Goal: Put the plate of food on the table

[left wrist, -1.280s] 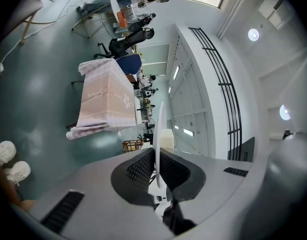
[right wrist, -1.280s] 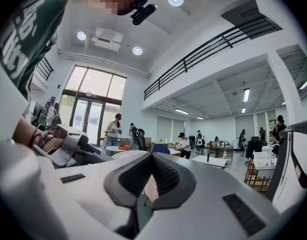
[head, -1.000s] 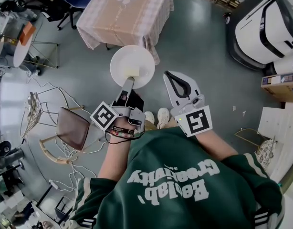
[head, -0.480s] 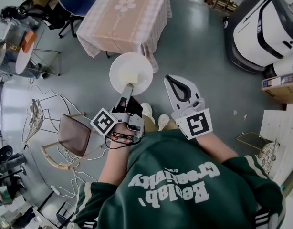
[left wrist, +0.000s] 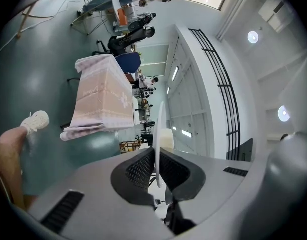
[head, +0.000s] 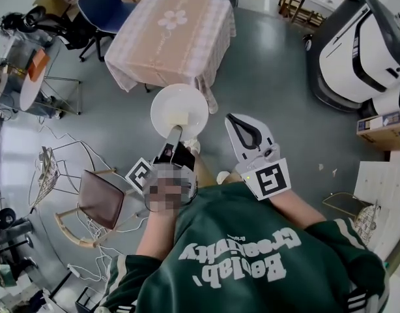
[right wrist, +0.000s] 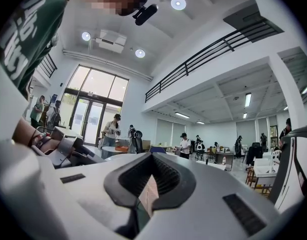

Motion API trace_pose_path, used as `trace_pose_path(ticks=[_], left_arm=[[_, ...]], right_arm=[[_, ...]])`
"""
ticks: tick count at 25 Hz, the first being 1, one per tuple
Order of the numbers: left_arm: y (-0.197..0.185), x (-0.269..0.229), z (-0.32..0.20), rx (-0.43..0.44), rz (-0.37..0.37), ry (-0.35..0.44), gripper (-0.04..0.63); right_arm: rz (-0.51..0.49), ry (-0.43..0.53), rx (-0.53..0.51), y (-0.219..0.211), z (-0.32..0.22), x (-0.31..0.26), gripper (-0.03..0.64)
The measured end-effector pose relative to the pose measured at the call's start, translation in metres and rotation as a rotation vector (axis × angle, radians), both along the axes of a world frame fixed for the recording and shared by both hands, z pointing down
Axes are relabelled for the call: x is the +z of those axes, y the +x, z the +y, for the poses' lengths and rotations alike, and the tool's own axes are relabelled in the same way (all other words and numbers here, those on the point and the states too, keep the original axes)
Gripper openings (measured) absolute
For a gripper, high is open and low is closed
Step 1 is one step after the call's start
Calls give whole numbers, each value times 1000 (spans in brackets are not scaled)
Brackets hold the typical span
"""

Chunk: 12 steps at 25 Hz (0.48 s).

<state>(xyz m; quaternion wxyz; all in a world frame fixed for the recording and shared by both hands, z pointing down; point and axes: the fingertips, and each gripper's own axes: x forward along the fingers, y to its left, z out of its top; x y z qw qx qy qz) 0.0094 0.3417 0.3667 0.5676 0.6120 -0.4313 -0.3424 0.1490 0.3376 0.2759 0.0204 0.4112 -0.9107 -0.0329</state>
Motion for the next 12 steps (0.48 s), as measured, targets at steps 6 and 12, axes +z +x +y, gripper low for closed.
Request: trace_pose_path(ticks=[6,12], left_arm=[[-17,9,-53,7,6,15,28],[-32,3,-109,27,10,25,28]], right_arm=[[37,17,1,-17,-43,9,15],[54,-20,17,-36,-95,13,15]])
